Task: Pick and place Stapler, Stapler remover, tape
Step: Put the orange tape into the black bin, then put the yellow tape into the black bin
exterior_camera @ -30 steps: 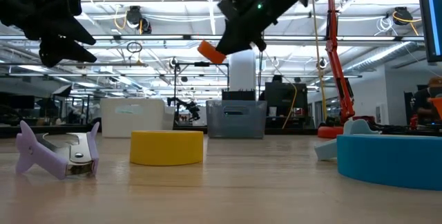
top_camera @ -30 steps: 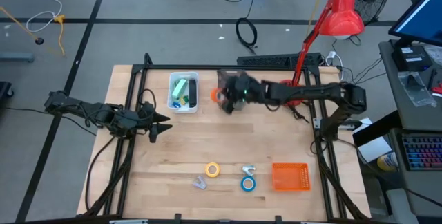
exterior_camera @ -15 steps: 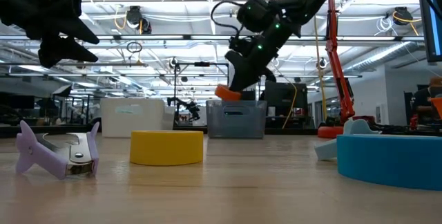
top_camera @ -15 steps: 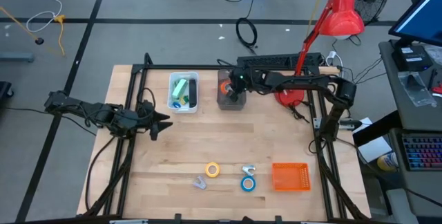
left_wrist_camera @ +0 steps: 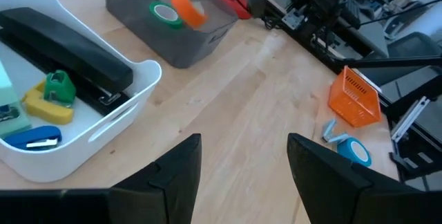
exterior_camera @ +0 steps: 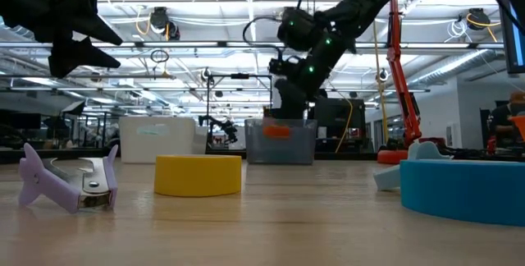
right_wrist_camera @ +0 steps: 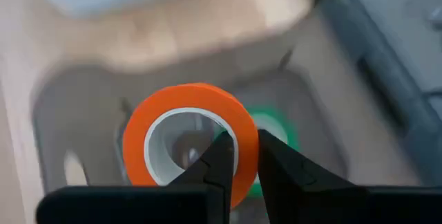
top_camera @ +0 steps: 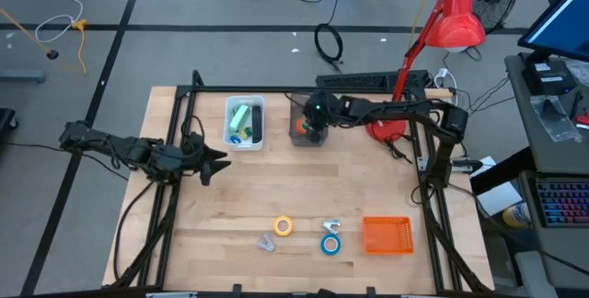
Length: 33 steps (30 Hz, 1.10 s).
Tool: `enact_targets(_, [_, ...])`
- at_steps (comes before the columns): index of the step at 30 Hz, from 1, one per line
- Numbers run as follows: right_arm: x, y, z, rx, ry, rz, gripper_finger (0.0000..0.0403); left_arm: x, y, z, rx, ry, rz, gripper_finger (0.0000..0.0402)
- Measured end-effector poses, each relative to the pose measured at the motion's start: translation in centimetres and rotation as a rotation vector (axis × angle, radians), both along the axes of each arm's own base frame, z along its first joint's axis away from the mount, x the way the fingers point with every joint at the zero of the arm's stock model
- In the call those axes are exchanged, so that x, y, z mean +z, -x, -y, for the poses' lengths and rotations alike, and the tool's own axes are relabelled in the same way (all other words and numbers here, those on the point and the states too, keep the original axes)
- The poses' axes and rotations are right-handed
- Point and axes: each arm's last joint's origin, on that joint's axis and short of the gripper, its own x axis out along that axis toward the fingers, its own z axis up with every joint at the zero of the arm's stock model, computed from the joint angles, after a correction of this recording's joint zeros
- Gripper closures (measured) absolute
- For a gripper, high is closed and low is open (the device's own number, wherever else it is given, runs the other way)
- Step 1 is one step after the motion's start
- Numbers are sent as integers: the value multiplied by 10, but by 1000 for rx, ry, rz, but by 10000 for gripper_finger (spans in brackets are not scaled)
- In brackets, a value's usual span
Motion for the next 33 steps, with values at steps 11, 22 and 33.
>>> enact_targets(11, [2, 2, 2, 33, 26, -31, 350, 0, 0, 0, 0, 1, 1, 183])
enact_targets(22, [-1, 4, 0, 42, 23, -70, 294, 0, 0, 0, 0, 1, 2, 183])
enact_targets(33, [68, 7, -39, 212, -6, 218, 281, 0, 0, 0, -18, -13, -5, 183])
